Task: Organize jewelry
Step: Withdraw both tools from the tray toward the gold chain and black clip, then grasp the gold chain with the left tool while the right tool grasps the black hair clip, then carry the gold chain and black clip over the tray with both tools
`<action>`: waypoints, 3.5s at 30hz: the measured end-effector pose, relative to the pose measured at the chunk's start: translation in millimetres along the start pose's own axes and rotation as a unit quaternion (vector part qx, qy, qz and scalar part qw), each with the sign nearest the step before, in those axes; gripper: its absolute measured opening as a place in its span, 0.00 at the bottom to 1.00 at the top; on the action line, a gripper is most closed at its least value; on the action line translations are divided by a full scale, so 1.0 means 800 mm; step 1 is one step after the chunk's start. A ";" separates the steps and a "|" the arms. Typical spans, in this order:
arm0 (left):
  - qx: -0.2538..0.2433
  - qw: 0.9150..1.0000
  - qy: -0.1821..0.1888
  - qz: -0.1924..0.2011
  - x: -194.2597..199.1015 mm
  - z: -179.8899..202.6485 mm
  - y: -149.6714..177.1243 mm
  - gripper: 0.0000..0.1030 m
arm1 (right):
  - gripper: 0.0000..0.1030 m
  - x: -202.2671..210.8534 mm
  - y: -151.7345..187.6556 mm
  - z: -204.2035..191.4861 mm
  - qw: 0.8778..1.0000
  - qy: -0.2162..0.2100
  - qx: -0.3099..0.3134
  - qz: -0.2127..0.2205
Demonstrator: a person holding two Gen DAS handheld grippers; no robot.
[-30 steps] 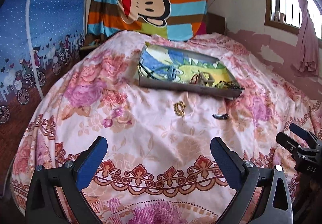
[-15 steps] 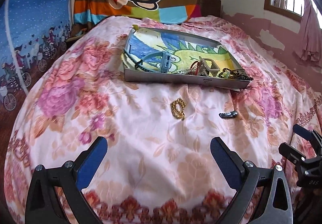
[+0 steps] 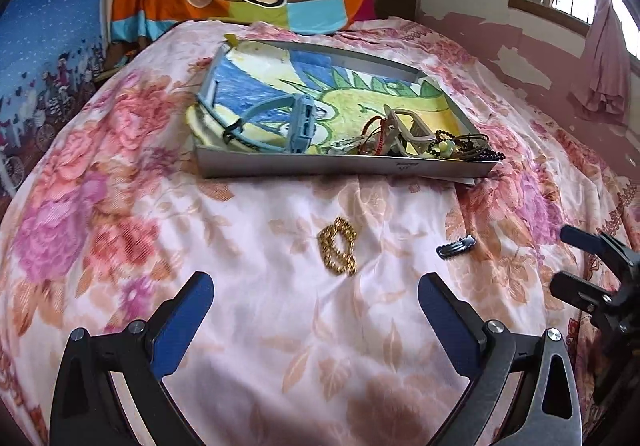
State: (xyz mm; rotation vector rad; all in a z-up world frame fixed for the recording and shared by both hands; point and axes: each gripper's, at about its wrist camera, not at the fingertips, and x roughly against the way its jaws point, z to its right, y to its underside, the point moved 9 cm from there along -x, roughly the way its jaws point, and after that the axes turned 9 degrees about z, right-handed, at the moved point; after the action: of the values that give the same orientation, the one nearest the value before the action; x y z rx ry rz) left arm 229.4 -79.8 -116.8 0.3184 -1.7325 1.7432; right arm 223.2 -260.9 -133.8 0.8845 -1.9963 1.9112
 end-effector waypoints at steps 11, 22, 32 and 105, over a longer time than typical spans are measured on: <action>0.022 0.998 0.051 -0.036 -0.046 0.003 -0.005 0.60 | 0.90 -0.040 -0.020 -0.012 0.998 -0.043 0.044 -0.011; 0.002 0.996 0.077 -0.044 -0.061 0.016 -0.006 0.27 | 0.60 -0.074 0.006 -0.032 0.992 -0.059 0.080 -0.076; 0.005 0.996 0.067 -0.062 -0.075 0.012 0.000 0.19 | 0.55 -0.088 0.017 -0.030 0.991 -0.065 0.064 -0.094; 0.068 0.997 -0.005 0.044 -0.119 0.036 -0.178 0.06 | 0.14 -0.092 -0.122 0.091 0.991 0.091 -0.063 0.074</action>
State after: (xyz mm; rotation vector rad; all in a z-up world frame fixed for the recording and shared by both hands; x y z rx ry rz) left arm 378.5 -145.7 -56.2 0.3147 -1.6604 1.9319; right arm 353.6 -309.0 -103.0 0.5227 -2.0962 1.8408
